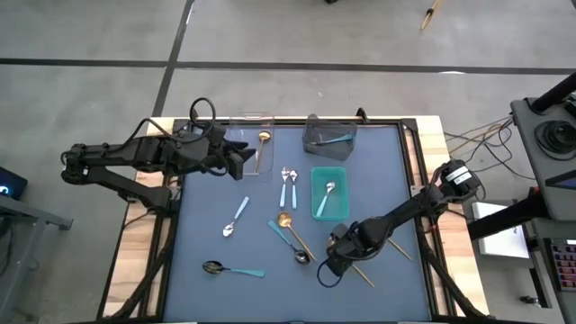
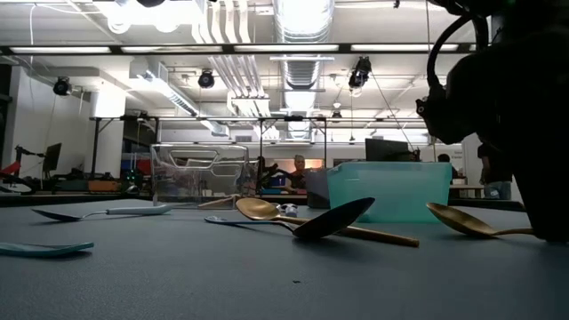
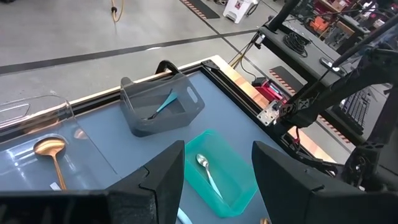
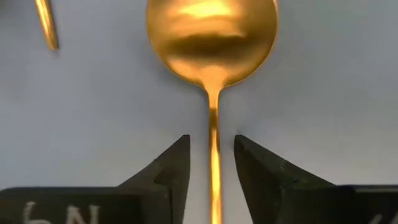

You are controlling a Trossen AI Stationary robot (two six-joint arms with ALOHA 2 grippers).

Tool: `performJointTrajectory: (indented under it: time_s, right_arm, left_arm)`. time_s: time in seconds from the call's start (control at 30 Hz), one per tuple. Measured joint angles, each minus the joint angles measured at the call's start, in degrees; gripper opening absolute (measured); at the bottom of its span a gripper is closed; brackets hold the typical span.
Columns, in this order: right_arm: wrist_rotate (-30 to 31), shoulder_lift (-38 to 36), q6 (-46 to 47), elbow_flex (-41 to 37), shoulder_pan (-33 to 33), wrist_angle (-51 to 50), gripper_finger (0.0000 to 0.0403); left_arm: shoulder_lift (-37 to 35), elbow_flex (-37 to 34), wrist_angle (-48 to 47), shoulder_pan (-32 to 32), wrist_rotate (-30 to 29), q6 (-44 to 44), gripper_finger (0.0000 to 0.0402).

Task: Sort silverware by color (type)
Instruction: Put the gold spoon into the transparent bin

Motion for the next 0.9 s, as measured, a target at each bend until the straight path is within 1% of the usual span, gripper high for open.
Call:
performJointTrajectory:
  time_s: [0.2, 0.37, 0.5, 0.6, 0.7, 0.77, 0.83, 0.9]
  right_arm:
    - [0.54, -0.21, 0.12, -0.01, -0.02, -1.48, 0.0056]
    - [0.76, -0.27, -0.70, -0.04, -0.04, -1.78, 0.0017]
    - [1.07, -1.38, -1.92, -0.14, -0.06, -1.34, 0.0012]
    - [2.43, -3.64, -2.90, -0.18, -0.16, -0.87, 0.0011]
    - [5.09, -7.77, -3.72, -0.11, -0.16, -0.70, 0.0011]
    - [8.31, -10.81, -4.14, -0.12, -0.08, -0.92, 0.0011]
    - [13.02, -14.20, -4.78, -0.15, -0.10, -0.24, 0.0010]
    - [19.24, -17.76, -5.08, -0.13, -0.12, 0.92, 0.0010]
  left_arm:
    - [0.00, 0.00, 0.00, 0.00, -0.37, 0.00, 0.0170]
    - [0.00, 0.00, 0.00, 0.00, -0.48, 0.00, 0.0170]
    - [0.00, -0.05, -0.01, 0.00, -0.50, 0.02, 0.0170]
    - [0.00, -0.09, -0.02, 0.00, -0.52, 0.02, 0.0170]
    - [0.00, -0.09, -0.02, 0.00, -0.55, 0.33, 0.0170]
    - [0.00, -0.09, -0.01, 0.00, -0.56, 0.94, 0.0170]
    - [0.00, -0.09, 0.00, 0.00, -0.57, 1.53, 0.0170]
    - [0.00, -0.09, 0.00, -0.02, -0.59, 1.82, 0.0170]
